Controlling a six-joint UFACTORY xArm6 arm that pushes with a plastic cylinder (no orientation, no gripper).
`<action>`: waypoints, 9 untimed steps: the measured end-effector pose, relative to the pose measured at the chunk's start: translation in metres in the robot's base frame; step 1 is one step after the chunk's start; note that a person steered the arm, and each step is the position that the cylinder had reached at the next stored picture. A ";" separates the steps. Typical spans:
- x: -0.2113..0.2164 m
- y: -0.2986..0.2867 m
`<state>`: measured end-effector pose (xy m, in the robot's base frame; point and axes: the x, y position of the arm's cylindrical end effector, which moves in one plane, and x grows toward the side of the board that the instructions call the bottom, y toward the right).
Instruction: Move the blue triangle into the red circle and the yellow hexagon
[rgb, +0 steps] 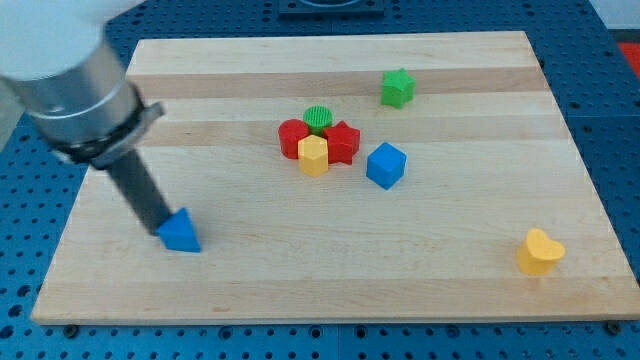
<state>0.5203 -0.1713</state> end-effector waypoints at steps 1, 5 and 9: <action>-0.009 0.029; 0.000 0.052; -0.019 0.095</action>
